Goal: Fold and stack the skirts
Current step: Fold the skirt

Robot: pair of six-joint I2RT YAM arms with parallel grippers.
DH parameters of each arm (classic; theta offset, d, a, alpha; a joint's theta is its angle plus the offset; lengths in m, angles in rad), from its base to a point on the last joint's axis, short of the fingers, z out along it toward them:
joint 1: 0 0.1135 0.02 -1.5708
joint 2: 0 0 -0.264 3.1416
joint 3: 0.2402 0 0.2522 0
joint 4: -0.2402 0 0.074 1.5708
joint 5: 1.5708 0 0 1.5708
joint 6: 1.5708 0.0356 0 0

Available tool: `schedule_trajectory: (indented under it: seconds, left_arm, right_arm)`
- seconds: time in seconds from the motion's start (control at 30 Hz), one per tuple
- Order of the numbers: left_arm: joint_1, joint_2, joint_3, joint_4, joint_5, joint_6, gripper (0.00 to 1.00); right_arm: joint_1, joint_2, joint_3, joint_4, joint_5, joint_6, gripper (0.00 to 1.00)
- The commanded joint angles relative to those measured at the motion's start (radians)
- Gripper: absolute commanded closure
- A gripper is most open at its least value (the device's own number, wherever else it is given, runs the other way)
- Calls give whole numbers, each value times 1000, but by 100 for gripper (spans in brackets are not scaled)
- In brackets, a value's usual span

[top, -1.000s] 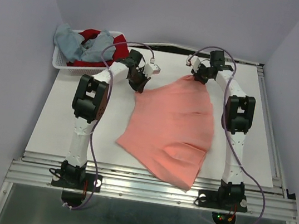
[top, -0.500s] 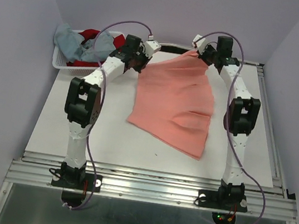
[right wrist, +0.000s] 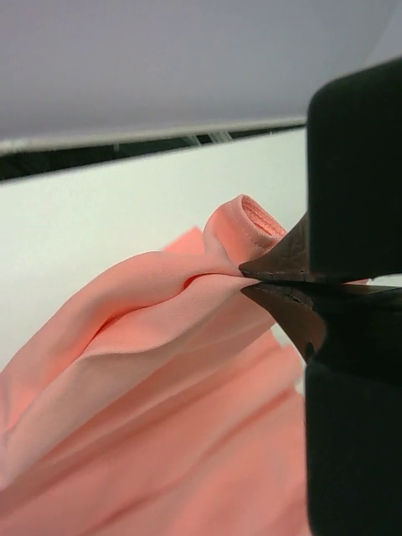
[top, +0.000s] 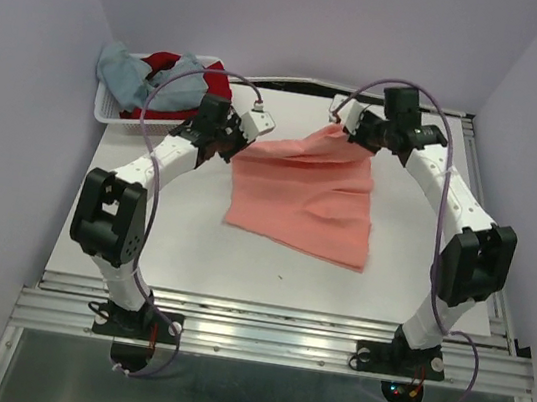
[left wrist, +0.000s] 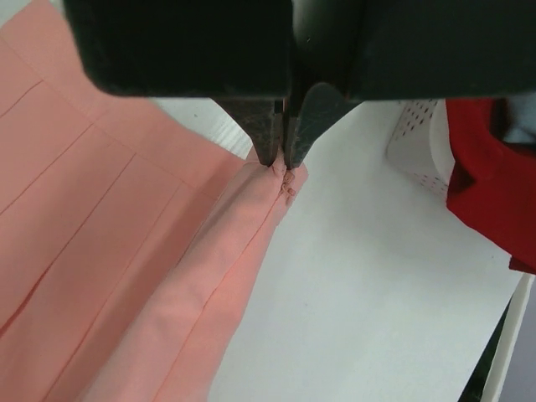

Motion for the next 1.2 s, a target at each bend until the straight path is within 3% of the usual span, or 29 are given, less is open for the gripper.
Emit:
schedule_trajectory:
  seconds: [0.0,0.2,0.3,0.4,0.6,0.87,1.03,1.17]
  left_arm:
    - [6,-140,-151,46,43,127,100]
    - [-46,-312,-421,85,46,174,100]
    - [-158,-256,-504,104,-40,135,100]
    - [-183,-164,-486,104,-77,34,100]
    - [-184,-22,-389,59,-83,-76,100]
    - [-171,-68,-208,-43,-126,-88,100]
    - [-157,-105,-4,-156,-146,-63,100]
    - [-158,-158,56,-227,-120,-54,100]
  right_arm:
    - [61,-97,-210,-88,58,13,99]
    - [114,-270,-494,-59,79,103,99]
    - [114,-284,-680,43,102,155,99]
    - [114,-211,-709,117,139,210,99]
    - [114,-115,-605,122,156,258,99]
    - [90,-94,-389,88,196,240,99]
    - [55,-115,-193,-56,187,202,99]
    - [55,-183,-143,-134,176,180,99]
